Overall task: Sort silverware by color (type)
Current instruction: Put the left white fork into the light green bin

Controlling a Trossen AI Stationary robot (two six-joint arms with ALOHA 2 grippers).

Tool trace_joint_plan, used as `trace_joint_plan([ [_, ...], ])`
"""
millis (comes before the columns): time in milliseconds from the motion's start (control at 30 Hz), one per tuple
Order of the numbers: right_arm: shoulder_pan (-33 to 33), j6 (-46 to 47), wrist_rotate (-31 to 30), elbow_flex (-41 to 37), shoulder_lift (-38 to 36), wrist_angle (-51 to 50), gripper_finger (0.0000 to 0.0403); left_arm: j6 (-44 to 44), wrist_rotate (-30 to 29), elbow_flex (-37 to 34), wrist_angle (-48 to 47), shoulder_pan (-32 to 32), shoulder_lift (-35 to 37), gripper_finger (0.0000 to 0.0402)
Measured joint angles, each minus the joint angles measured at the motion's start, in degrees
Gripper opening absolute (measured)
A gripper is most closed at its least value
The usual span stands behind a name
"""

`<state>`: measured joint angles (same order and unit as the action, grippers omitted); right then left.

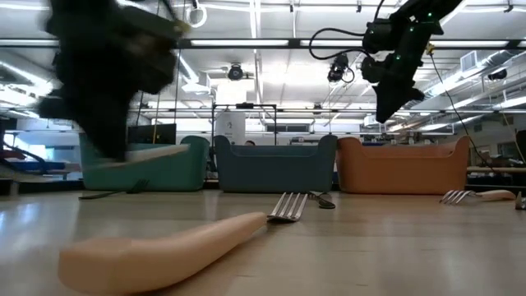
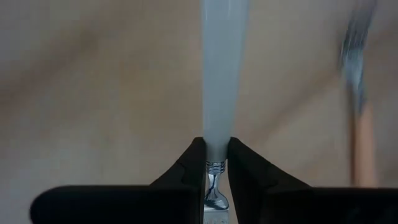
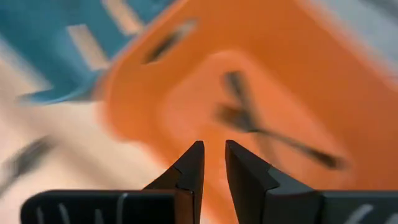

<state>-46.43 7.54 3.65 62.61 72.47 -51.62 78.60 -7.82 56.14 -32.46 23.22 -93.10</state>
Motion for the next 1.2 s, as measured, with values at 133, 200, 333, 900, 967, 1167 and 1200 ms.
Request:
trace_joint_plan([
  [133,0.9,0.0,11.8,0.0,0.0,-0.4,0.0074,-7.2,-1.4,0.0,5.9,-7.5,0.0,0.0052],
  [200,1.7,-0.7,15.7,0.0,0.0,-0.4,0.0074,-11.1,-1.2,0.0,9.7,-11.2,0.0,0.0052],
  [333,3.4,-3.2,21.1,0.0,0.0,-0.4,0.0074,-17.5,-1.3,0.0,19.3,-19.0,0.0,0.0052],
  [900,10.6,-8.8,18.6,0.0,0.0,20.4,0.0099,-23.1,-0.7,0.1,41.7,-37.7,0.1,0.0052],
  [967,11.0,-6.1,17.9,0.0,0.3,24.8,0.0109,-25.1,-0.7,0.1,42.3,-38.5,0.1,0.0052],
  [1167,11.8,8.0,16.9,0.0,3.5,37.2,0.0131,-32.5,0.6,0.1,48.3,-40.7,0.1,0.0052],
  [1200,12.0,10.8,16.9,0.0,4.4,39.3,0.0132,-33.6,1.1,0.1,49.5,-41.0,0.2,0.0052],
])
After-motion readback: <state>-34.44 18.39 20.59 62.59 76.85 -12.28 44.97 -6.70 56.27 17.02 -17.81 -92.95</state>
